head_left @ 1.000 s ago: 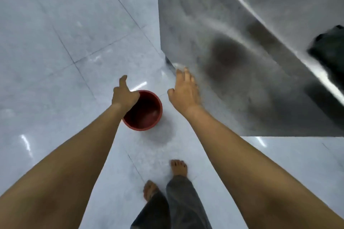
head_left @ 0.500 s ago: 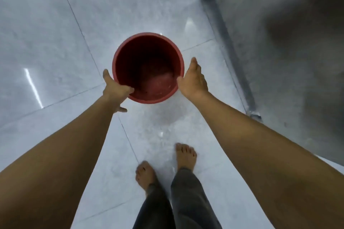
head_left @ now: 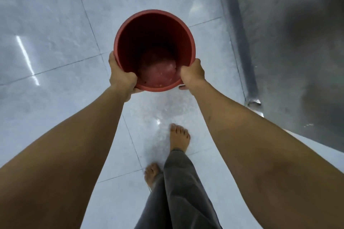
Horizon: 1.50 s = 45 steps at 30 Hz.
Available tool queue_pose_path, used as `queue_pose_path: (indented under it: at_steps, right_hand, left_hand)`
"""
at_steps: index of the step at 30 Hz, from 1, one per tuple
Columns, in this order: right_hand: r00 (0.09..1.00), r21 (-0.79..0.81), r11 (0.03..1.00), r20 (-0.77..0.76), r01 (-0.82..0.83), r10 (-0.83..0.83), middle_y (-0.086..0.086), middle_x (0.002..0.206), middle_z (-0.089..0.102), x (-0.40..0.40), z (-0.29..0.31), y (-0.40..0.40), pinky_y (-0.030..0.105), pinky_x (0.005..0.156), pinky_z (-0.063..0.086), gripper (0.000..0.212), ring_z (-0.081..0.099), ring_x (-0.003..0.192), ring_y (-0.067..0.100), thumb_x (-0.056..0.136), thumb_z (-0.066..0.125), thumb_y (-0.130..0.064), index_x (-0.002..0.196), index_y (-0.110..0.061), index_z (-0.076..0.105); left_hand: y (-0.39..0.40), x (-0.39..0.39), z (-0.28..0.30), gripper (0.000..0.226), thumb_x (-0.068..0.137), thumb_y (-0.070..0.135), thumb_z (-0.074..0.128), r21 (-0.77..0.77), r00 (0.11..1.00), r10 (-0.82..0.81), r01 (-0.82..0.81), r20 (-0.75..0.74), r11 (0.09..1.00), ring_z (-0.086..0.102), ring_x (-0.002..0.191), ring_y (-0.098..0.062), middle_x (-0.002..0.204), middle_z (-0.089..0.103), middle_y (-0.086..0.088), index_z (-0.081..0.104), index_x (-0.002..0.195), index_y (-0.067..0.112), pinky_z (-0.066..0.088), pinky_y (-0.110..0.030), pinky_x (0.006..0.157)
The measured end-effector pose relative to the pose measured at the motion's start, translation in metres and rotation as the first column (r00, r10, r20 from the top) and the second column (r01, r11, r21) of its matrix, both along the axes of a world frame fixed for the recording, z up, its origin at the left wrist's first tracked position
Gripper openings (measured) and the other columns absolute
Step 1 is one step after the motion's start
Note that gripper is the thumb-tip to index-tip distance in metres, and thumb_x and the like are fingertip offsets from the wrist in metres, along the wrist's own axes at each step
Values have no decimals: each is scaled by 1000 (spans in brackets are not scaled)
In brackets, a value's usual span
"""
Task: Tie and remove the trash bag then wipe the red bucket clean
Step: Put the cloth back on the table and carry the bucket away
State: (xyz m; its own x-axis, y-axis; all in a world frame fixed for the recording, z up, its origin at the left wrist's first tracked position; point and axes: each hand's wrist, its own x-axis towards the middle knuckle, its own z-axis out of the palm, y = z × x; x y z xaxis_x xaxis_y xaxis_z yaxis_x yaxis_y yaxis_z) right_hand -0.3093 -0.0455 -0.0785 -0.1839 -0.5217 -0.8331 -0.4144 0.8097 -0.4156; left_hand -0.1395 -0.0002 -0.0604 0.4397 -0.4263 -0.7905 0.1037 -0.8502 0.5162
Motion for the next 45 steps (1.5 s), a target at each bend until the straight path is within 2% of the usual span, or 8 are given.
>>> queue_pose_path:
  at_steps: [6, 14, 18, 25, 29, 32, 37, 45]
  right_hand:
    - [999, -6, 999, -38, -38, 38, 17, 124, 57, -21, 27, 58, 49, 79, 59, 43, 64, 100, 38, 90, 48, -15, 131, -8, 37]
    - [994, -16, 996, -71, -87, 86, 18, 121, 58, -72, 71, 147, 49, 80, 59, 47, 63, 97, 36, 89, 45, -8, 135, -8, 33]
    - [991, 5, 993, -59, -120, 120, 19, 125, 55, -104, 82, 188, 48, 79, 60, 49, 62, 97, 36, 89, 46, -6, 137, -7, 33]
    - [981, -31, 981, -4, -192, 192, 18, 128, 54, -186, 90, 270, 43, 75, 60, 47, 61, 98, 34, 92, 44, -7, 137, -8, 32]
    - [975, -37, 975, -42, -219, 217, 20, 126, 57, -261, 102, 316, 51, 86, 56, 46, 61, 105, 40, 89, 44, -6, 134, -6, 35]
    - [973, -19, 977, -88, -215, 212, 19, 125, 58, -318, 97, 342, 50, 90, 54, 46, 61, 107, 39, 89, 44, -7, 134, -5, 37]
    - [984, 34, 995, -144, -98, 102, 19, 125, 58, -406, 75, 380, 50, 90, 54, 46, 60, 107, 39, 88, 44, -7, 133, -5, 38]
    - [958, 38, 968, -155, 250, -241, 21, 125, 53, -517, 40, 410, 54, 75, 59, 45, 58, 93, 38, 89, 42, -5, 133, -7, 37]
  left_hand:
    - [61, -13, 26, 94, 79, -21, 41, -41, 999, -41, 41, -3, 998, 55, 110, -37, 130, 36, 1, 21, 144, 43, 61, -53, 62]
    - [159, -62, 60, 88, 83, -14, 46, -32, 999, -45, 45, -11, 998, 66, 94, -40, 137, 42, -5, 18, 143, 45, 62, -48, 59]
    - [207, -97, 76, 86, 84, -12, 45, -14, 1000, -4, 4, -8, 1000, 70, 78, -32, 129, 44, -5, 19, 144, 44, 61, -43, 56]
    - [294, -179, 93, 85, 85, -14, 45, -40, 998, 43, -41, 46, 998, 66, 96, -40, 137, 43, -9, 21, 144, 41, 62, -47, 58]
    - [347, -259, 95, 88, 84, -14, 43, 19, 994, 110, -109, -11, 994, 70, 78, -32, 133, 47, -7, 18, 144, 45, 60, -41, 52]
    - [374, -311, 84, 86, 85, -13, 46, 62, 991, 113, -109, -69, 992, 70, 80, -32, 133, 49, -12, 20, 143, 44, 60, -43, 55]
    - [396, -391, 59, 79, 85, -11, 48, 114, 993, 13, 1, -121, 993, 71, 68, -29, 124, 56, -17, 22, 140, 40, 59, -41, 55]
    - [376, -489, 33, 68, 84, -10, 51, 101, 953, -288, 298, -96, 949, 71, 79, -32, 120, 57, -18, 28, 131, 33, 59, -41, 58]
